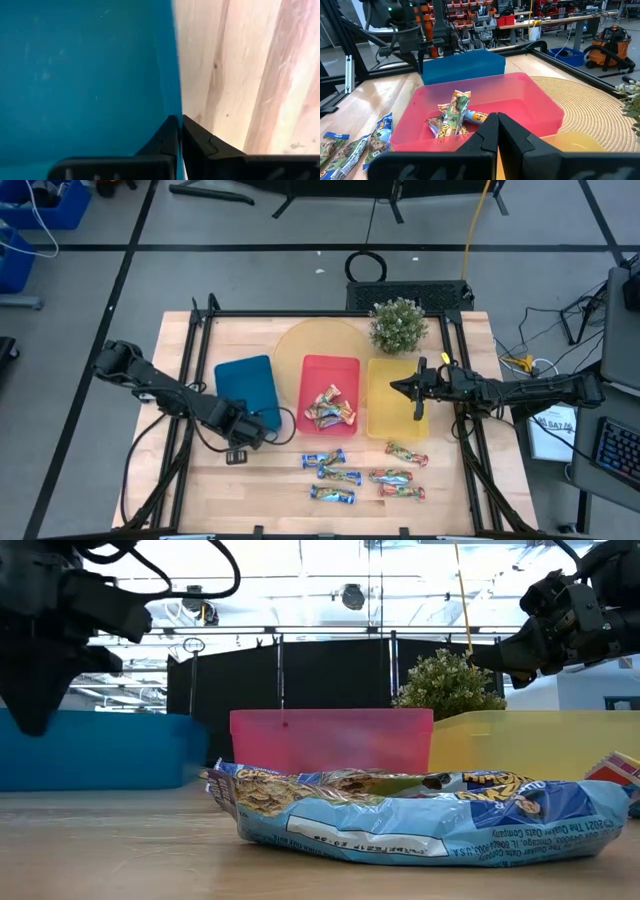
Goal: Pick and place Granola Bars by type
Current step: Adjust the blue bin, then put the blue granola bar into the blue bin
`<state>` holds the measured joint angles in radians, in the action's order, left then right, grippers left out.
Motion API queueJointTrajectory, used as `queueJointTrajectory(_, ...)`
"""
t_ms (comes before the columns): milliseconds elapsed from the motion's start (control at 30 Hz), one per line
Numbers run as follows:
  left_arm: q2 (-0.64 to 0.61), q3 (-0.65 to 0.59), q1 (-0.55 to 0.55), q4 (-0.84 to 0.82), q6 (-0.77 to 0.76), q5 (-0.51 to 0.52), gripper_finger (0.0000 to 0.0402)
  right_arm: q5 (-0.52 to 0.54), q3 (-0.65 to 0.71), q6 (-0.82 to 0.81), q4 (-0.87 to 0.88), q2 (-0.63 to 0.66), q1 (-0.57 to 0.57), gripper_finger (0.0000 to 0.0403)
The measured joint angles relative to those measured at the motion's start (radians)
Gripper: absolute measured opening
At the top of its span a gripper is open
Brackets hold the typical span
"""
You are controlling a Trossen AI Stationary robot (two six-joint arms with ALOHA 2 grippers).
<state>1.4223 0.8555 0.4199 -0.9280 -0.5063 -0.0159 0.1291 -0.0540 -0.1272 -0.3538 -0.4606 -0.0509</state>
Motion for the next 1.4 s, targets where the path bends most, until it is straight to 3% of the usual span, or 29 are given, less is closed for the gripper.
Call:
queueJointTrajectory(467, 0.0, 0.0, 0.036, -0.037, 0.027, 0.016, 0.0014, 0.0, 0.0, -0.008, 0.0, 0.0, 0.0, 0.0)
queueJointTrajectory(867, 0.0, 0.019, 0.032, -0.037, -0.025, 0.016, 0.0125, 0.0, 0.0, -0.01, 0.0, 0.0, 0.0, 0.0)
queueJointTrajectory(1167, 0.0, 0.182, 0.041, -0.067, 0.039, 0.095, 0.0196, 0.0, 0.0, -0.009, 0.0, 0.0, 0.0, 0.0)
queueJointTrajectory(1300, -0.013, 0.233, 0.11, -0.087, 0.133, 0.145, 0.0185, 0.0, 0.0, -0.008, 0.0, 0.0, 0.0, 0.0)
queueJointTrajectory(1400, -0.065, 0.23, 0.192, -0.079, 0.21, 0.289, 0.0143, 0.0, 0.0, -0.008, 0.0, 0.0, 0.0, 0.0)
